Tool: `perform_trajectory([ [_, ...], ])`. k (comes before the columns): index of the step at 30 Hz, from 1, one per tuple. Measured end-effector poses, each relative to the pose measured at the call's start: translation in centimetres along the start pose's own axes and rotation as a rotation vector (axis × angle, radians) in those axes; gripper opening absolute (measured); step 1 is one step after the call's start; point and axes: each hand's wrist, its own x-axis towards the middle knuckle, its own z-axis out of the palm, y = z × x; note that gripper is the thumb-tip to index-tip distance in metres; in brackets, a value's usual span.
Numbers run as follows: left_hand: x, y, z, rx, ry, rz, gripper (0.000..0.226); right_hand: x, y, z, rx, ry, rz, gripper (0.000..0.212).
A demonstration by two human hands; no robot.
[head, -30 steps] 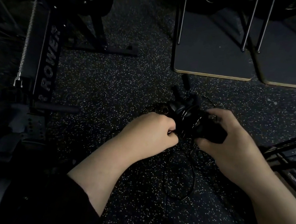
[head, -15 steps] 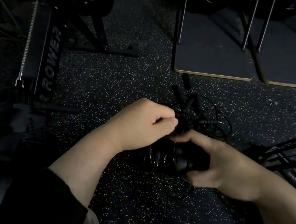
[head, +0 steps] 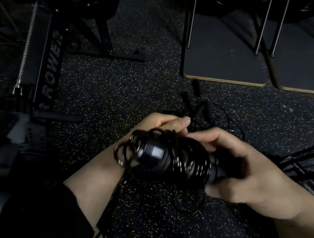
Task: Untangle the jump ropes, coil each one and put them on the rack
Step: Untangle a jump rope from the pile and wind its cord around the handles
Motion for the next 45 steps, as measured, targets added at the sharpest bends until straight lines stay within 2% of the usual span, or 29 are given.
perform_trajectory([
  [3,0.0,-1.6,1.2,0.004,0.056,-0.06,0.046,0.5,0.1,0.0,0.028,0.165,-0.131,0.051],
  [6,0.3,-1.7,2.2,-0.231,0.096,-0.009,0.06,1.0,0.8,-0.2,0.086,0.318,-0.141,0.043],
  [8,0.7,-1.5,2.4,-0.357,0.14,-0.045,0.049,1.0,1.1,-0.5,0.059,0.402,-0.094,0.047],
  [11,0.8,-1.3,2.1,-0.574,0.027,-0.111,0.029,1.1,1.1,-0.5,0.04,0.448,-0.068,0.05],
  [15,0.8,-1.4,1.1,-0.809,-0.174,-0.103,0.037,1.2,1.1,-0.7,0.039,0.52,-0.057,0.049],
  [16,0.7,-1.5,0.9,-0.794,-0.204,-0.096,0.04,1.2,1.1,-0.8,0.042,0.534,-0.051,0.05],
  [18,0.5,-1.7,0.7,-0.736,-0.215,-0.067,0.027,1.1,1.0,-0.7,0.037,0.554,-0.053,0.05],
  [19,0.6,-1.9,0.6,-0.725,-0.196,-0.068,0.019,1.0,1.0,-0.6,0.021,0.564,-0.054,0.051],
  [21,0.7,-1.6,0.3,-0.652,-0.143,-0.114,0.021,1.1,1.0,-0.3,0.005,0.602,-0.067,0.051],
  [25,0.7,-1.9,0.2,-0.262,-0.053,-0.24,0.024,1.5,1.2,-0.2,0.052,0.707,-0.097,0.038],
  [32,0.8,-2.0,0.3,-0.17,0.024,-0.277,0.018,1.5,0.9,-0.7,0.111,0.908,-0.116,0.03],
  [35,0.5,-2.2,-0.1,0.017,0.109,-0.241,0.029,1.3,0.5,-1.1,0.158,1.012,-0.146,0.025],
  [37,0.2,-1.8,-0.1,0.05,0.115,-0.182,0.036,1.1,0.4,-1.5,0.131,1.055,-0.141,0.022],
  [41,0.0,-1.1,-0.1,0.084,0.085,-0.081,0.047,0.9,1.0,-1.7,-0.119,1.098,-0.068,0.037],
  [45,-0.3,0.2,-0.3,0.406,0.069,0.035,0.042,1.1,1.6,-1.7,-0.347,1.023,0.101,0.064],
])
